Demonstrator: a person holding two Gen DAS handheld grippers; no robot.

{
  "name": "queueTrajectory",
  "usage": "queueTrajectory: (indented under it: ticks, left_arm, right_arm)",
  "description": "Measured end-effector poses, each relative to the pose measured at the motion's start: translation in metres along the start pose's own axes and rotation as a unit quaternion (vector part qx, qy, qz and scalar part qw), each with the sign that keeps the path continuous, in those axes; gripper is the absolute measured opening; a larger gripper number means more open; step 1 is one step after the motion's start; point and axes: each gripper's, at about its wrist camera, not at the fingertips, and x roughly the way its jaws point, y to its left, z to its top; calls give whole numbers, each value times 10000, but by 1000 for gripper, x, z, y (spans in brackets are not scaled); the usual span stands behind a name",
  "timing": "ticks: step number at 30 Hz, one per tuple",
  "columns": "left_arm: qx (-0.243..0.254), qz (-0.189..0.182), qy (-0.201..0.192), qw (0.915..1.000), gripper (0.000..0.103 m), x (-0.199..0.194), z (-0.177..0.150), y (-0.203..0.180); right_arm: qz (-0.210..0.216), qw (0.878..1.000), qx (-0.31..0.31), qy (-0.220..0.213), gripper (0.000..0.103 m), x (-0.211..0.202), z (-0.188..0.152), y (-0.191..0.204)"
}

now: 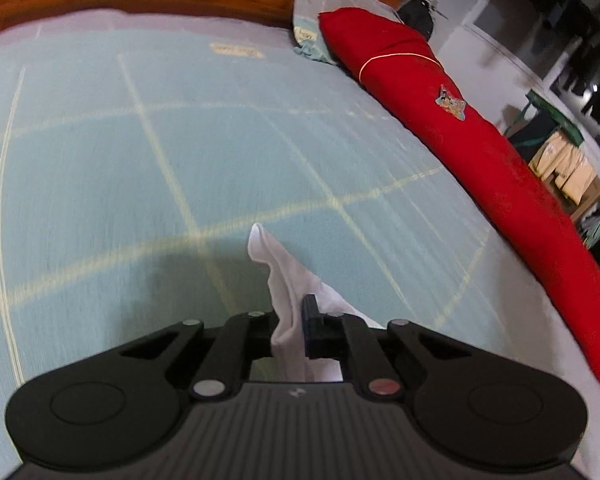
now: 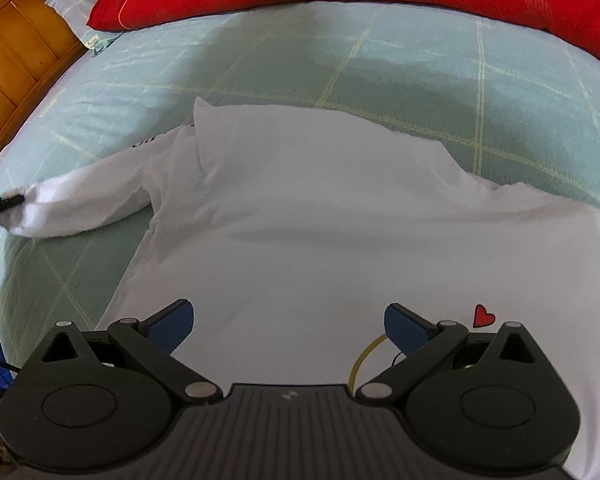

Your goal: Fold clothes

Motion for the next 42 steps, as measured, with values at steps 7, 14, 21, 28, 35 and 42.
queueTrajectory:
  ticks: [7,14,21,28,35,42]
  left_arm:
    - [340,228,115,9991,5,25,31,-1]
    - [273,607,384,9970,23,33,30,5]
    - [928,1186,-315,9881,32,-7,28,-20]
    - [2448,-38,350,9689,41,-5,-54,-99]
    - [3663,40,676,9280,46,4,-121,-132]
    - [3596,221,1290,9239,43,-29,-118,-105]
  right_arm:
    - [-25,10000,-3,23,103,1,-1,1]
    - [-56,9999,-71,53,103,1,-2,2]
    - [1,10000,-1,-11,103,0,0,2]
    - [190,9998,-7,23,103,6,-3,14]
    - [236,9996,-138,70,103,10,-7,21]
    - [368,9992,-94,132,103,11,-8,21]
